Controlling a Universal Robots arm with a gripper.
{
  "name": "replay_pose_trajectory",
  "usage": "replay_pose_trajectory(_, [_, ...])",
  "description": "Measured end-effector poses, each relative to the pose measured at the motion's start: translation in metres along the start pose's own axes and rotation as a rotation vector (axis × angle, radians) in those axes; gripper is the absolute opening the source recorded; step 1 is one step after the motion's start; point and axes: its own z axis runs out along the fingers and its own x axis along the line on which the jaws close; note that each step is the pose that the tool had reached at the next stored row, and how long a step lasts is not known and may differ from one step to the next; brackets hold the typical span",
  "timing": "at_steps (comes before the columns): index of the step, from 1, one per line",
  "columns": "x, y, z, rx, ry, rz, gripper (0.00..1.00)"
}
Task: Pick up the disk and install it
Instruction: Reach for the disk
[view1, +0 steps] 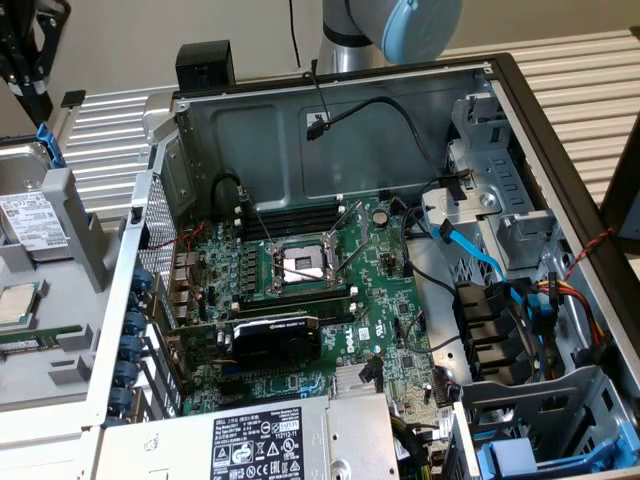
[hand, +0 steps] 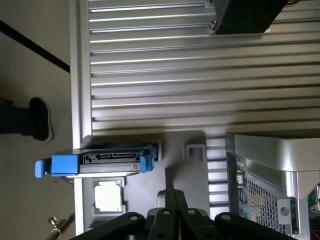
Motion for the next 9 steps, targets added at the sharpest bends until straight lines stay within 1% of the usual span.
replay_pose_trajectory(9, [0.041,0.0036,0.0035,-0.0004,0.0002,0.0,0.11])
